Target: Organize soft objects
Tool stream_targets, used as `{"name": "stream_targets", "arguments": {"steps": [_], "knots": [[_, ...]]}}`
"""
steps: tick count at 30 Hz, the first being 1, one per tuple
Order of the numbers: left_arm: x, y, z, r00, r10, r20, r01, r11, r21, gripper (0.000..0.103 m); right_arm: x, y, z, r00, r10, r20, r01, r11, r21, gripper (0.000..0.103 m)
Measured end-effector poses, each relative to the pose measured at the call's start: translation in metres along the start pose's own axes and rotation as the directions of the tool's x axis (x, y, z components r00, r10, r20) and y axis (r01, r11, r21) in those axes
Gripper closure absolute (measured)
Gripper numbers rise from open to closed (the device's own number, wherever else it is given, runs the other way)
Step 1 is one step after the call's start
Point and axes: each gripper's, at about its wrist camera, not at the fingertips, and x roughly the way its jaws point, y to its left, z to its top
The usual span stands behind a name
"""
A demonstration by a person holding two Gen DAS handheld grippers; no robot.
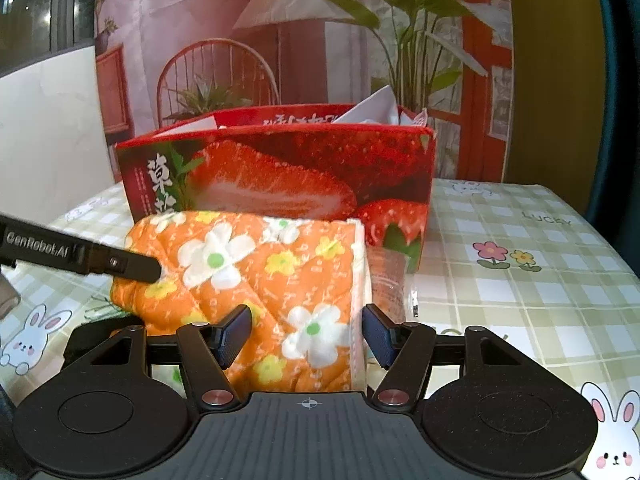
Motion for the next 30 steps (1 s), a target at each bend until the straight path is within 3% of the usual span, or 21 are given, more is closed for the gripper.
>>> {"name": "stream_targets", "arguments": {"steps": [8,18,26,30], "knots": [[0.001,0.002,-0.003,1.000,0.001,-0.003,-0.001,1.000,-0.022,0.065,-0.002,-0.005,0.003,1.000,0.001,0.006,-0.001,1.000,0.031,0.044],[-0.002,0.000,-0.004,1.000,0.000,0.008,0.001,1.000,-0.024,0.067,0.008,-0.006,-0.003,0.998,0.026,-0.052,-0.023,0.998,0.060,0.044],[-0.020,-0.004,0.003,0.996,0.023,0.081,-0.023,1.000,-0.001,0.075,-0.008,-0.002,0.007,0.998,0.065,-0.007,-0.064,0.996,0.056,0.095],[-0.031,-0.006,0.006,0.992,0.024,0.123,-0.025,1.000,0.010,0.077,-0.019,0.001,0.015,0.997,0.075,0.035,-0.077,0.996,0.041,0.095]]}}
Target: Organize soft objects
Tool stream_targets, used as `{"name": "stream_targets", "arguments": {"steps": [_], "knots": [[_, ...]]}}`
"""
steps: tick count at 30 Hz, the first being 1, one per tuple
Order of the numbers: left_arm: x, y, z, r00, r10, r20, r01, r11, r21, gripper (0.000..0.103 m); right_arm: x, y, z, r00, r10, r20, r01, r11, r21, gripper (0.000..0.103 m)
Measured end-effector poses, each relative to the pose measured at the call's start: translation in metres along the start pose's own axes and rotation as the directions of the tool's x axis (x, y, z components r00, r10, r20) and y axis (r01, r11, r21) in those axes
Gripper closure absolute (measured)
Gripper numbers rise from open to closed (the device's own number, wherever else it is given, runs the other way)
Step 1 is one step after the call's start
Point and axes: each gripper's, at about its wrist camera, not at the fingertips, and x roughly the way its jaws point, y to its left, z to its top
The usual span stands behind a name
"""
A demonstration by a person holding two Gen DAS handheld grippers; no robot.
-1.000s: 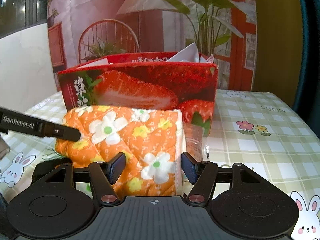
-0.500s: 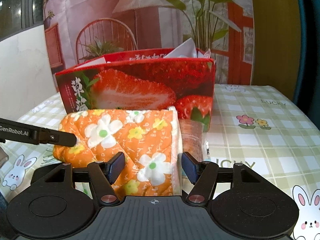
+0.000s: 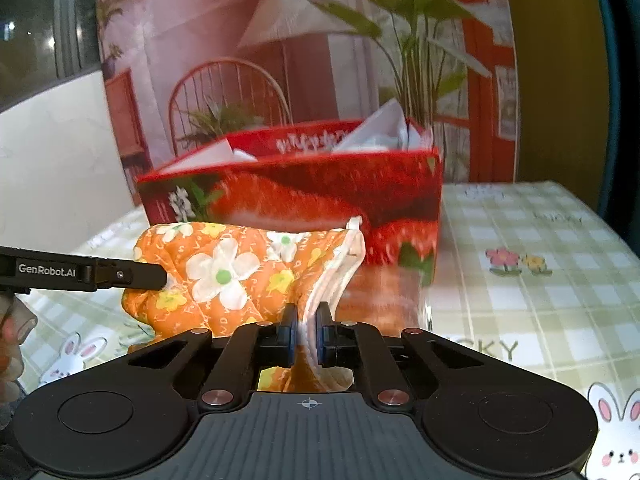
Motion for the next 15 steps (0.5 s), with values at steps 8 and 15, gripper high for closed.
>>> {"name": "stream_targets", "arguments": {"steps": [8,15], "knots": [[-0.022,-0.007,0.011,0.996,0.007,0.084,-0.010,1.000,0.028,0.078,-0.018,0.010,0.015,0.998,0.007,0.065,-0.004,0.999,-0.036,0.095],[-0.037,-0.009,0.054,0.983,0.009,0.184,-0.019,0.998,0.057,0.078,-0.024,0.016,0.055,0.989,0.037,0.140,-0.024,0.995,-0.093,0.095]]}}
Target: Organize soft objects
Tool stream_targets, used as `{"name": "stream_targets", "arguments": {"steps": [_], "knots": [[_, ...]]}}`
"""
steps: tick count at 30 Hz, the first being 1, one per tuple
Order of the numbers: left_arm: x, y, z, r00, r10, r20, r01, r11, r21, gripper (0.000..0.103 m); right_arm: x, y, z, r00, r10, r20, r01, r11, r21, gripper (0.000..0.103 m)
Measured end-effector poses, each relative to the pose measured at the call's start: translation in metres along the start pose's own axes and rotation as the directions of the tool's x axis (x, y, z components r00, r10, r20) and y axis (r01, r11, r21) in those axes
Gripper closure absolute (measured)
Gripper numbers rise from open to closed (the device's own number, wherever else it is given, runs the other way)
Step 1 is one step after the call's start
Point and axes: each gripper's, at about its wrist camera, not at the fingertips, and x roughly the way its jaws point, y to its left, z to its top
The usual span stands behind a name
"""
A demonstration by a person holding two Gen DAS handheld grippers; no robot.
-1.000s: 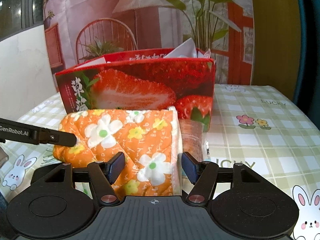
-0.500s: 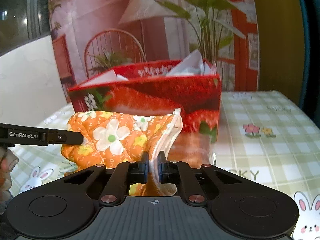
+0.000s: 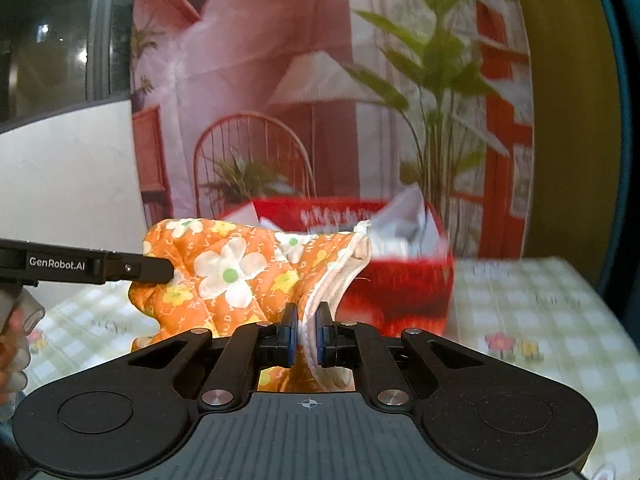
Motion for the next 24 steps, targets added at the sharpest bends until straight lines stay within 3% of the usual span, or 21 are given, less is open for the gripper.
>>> {"name": "stream_targets", "arguments": {"steps": [10,16,24], "knots": [[0.048,0.016,0.062,0.999,0.020,0.040,-0.021,1.000,0.022,0.078,0.059,-0.020,0.067,0.999,0.008,0.043,-0.008,1.000,-0.003,0.095],[0.099,0.029,0.078,0.998,0.060,-0.025,-0.059,0.998,0.021,0.078,0.107,-0.034,0.084,1.000,-0.018,0.011,0.018,1.000,0.002,0.095],[0.147,0.036,0.081,0.987,0.103,-0.126,-0.098,0.994,0.051,0.078,0.155,-0.046,0.082,0.997,-0.036,-0.075,0.038,0.999,0.031,0.095]]}}
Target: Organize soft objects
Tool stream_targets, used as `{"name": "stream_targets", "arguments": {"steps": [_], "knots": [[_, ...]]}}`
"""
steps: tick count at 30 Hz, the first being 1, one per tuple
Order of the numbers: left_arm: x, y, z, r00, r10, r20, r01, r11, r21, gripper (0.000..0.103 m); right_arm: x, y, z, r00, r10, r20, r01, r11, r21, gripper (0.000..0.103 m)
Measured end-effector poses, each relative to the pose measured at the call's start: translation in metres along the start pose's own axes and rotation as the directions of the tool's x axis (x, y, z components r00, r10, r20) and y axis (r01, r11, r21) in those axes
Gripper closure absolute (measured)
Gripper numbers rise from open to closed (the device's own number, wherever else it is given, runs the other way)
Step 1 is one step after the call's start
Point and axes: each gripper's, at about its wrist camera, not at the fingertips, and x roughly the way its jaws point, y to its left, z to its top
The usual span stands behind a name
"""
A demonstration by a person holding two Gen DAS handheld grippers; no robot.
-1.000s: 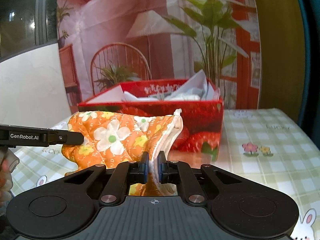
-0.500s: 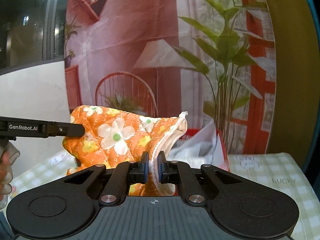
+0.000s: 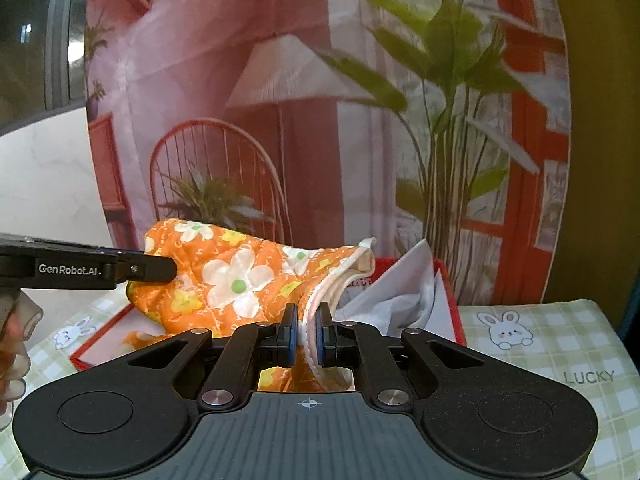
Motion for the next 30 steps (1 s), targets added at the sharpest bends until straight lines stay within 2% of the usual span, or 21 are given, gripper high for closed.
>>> {"name": "stream_targets", "arguments": {"steps": [6,12,16,21,22,24,26,27,28,29,30], "knots": [[0.026,0.001,-0.002,0.999,0.006,-0.032,-0.006,1.000,0.004,0.078,0.019,-0.009,-0.004,0.999,-0.020,-0.032,0.020,1.000,0.020,0.095],[0.048,0.002,-0.012,0.994,0.001,-0.114,0.002,1.000,0.029,0.078,0.033,-0.011,-0.011,0.995,-0.024,-0.099,0.027,0.999,0.030,0.095],[0.053,0.004,-0.022,0.989,-0.002,-0.148,0.006,1.000,0.024,0.078,0.036,-0.010,-0.016,0.990,-0.027,-0.135,0.031,0.999,0.027,0.094],[0.055,0.005,-0.025,0.988,-0.005,-0.155,0.008,1.000,0.022,0.076,0.036,-0.009,-0.019,0.989,-0.037,-0.143,0.040,0.999,0.018,0.094],[0.053,0.005,-0.025,0.989,-0.008,-0.150,0.011,1.000,0.021,0.072,0.035,-0.008,-0.019,0.989,-0.042,-0.141,0.044,0.999,0.012,0.092],[0.049,0.004,-0.024,0.991,-0.016,-0.136,0.019,0.999,0.026,0.055,0.032,-0.006,-0.019,0.990,-0.057,-0.129,0.056,0.998,-0.018,0.088],[0.045,0.001,-0.022,0.993,-0.015,-0.120,0.019,0.999,0.035,0.031,0.026,-0.002,-0.019,0.992,-0.073,-0.105,0.067,0.996,-0.054,0.081],[0.041,-0.001,-0.022,0.994,-0.012,-0.106,0.017,0.999,0.040,0.026,0.023,-0.001,-0.019,0.993,-0.074,-0.091,0.069,0.996,-0.065,0.080],[0.037,-0.003,-0.021,0.996,-0.010,-0.092,0.014,0.999,0.046,0.017,0.019,0.001,-0.019,0.994,-0.078,-0.078,0.072,0.994,-0.078,0.074],[0.032,-0.005,-0.021,0.997,-0.005,-0.076,0.008,0.999,0.052,0.008,0.015,0.002,-0.020,0.994,-0.084,-0.066,0.078,0.993,-0.090,0.063],[0.027,-0.007,-0.021,0.998,0.002,-0.064,0.001,0.998,0.055,0.005,0.011,0.004,-0.020,0.995,-0.089,-0.046,0.084,0.991,-0.105,0.058]]}}
